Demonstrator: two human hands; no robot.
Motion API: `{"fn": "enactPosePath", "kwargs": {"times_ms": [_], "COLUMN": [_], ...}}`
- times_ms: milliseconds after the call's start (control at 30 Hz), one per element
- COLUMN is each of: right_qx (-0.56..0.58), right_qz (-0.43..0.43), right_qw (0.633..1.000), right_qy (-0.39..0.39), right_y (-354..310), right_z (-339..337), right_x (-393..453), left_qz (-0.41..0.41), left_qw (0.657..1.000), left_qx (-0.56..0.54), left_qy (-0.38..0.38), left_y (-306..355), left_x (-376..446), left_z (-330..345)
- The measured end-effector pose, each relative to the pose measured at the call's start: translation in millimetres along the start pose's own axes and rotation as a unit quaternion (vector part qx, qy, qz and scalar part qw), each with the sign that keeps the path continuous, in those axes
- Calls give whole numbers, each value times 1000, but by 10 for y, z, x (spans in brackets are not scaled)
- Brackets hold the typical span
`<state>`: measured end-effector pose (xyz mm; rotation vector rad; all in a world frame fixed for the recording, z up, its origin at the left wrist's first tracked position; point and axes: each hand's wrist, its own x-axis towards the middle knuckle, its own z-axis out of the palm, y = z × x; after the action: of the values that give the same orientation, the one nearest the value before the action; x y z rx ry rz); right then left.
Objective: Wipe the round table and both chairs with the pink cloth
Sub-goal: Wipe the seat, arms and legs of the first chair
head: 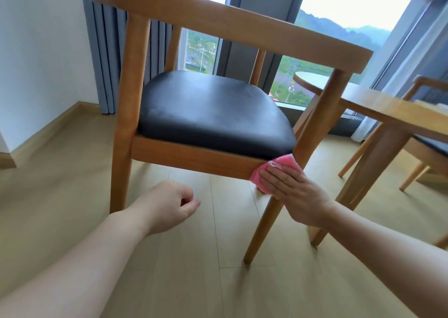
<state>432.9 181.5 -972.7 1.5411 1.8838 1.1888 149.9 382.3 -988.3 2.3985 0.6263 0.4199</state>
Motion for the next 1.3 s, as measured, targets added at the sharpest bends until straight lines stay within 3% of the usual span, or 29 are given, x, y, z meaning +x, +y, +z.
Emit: {"fn": "enactPosePath", "kwargs": {"times_ms": [167,367,733,1000,1300], "right_qx": [16,60,80,88,118], "right_qz": [10,35,-19,-26,-17], "right_qw": [999,997,997,996,993], "right_qy": [-39,-30,-2,18,10], "right_y": [-22,-104,-450,-850,-943], "right_z": [48,-18,-318,-526,-631], "right_x": [-63,84,1305,2204,2365], "left_qz": [10,6,-42,-86,-103], "left_qw": [1000,1000,996,994,992], "left_qx": [1,21,59,4,2], "left_qy": [6,-9,43,67,78], "left_y": [-11,-132,-481,-831,-955], "left_x": [-6,-122,-467,-792,-896], "left_z": [-47,-133,-639,-986,-1132]}}
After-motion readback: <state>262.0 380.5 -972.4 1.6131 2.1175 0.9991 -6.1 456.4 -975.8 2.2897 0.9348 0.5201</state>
